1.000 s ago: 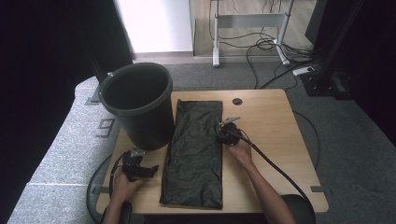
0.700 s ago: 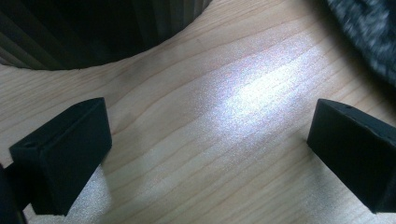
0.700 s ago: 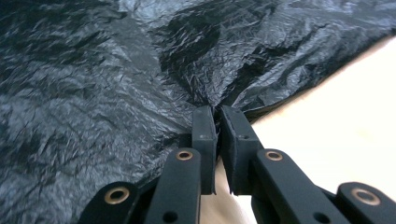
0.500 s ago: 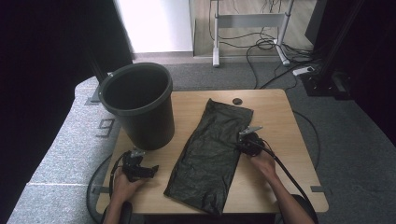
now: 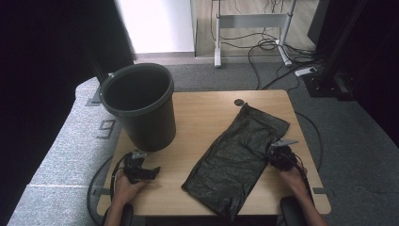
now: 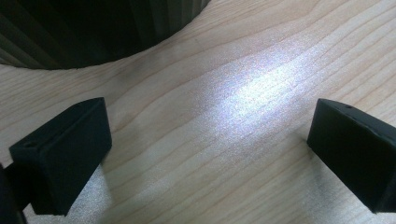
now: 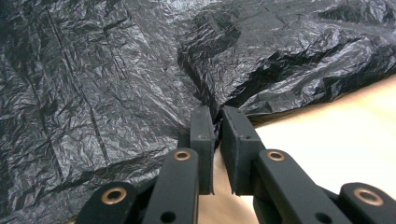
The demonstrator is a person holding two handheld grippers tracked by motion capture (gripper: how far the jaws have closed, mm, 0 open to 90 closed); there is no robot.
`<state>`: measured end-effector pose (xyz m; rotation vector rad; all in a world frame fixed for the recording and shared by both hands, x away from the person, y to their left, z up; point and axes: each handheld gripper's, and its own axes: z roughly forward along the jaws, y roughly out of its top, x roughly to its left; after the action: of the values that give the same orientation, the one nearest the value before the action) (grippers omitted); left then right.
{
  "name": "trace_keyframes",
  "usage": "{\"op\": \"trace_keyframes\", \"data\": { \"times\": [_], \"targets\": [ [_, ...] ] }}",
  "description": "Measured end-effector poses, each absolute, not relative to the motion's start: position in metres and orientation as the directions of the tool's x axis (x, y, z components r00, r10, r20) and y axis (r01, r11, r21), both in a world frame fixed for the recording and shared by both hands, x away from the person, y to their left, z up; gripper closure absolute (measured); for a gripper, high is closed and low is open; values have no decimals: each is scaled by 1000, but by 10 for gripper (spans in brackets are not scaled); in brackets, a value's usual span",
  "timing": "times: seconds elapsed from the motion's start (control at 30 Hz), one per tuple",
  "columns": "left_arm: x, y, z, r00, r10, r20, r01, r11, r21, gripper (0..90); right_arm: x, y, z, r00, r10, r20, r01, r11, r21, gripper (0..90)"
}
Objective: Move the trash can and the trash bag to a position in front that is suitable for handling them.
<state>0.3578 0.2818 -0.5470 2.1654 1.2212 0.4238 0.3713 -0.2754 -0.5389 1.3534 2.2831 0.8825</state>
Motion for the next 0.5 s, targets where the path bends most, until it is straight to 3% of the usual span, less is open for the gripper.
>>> {"op": "trace_keyframes", "data": {
  "times": [0.1,0.17,0.3,0.43,0.5],
  "targets": [
    [358,282,-547,523,852,-19,657,-388,647,0,356,-301,-539,-439,898,37,682,307,664,811],
    [358,281,-547,523,852,-19,657,-388,647,0,350,-311,-539,-412,910,41,699,286,656,761],
    [358,281,-547,524,852,-19,657,-389,646,0,351,-309,-521,-392,919,45,684,258,682,378],
    [358,281,-547,523,852,-19,657,-389,646,0,375,-272,-506,-477,878,31,617,310,724,193],
    [358,281,-547,523,852,-19,657,-389,646,0,393,-244,-502,-538,841,46,599,344,723,169]
  ]
}}
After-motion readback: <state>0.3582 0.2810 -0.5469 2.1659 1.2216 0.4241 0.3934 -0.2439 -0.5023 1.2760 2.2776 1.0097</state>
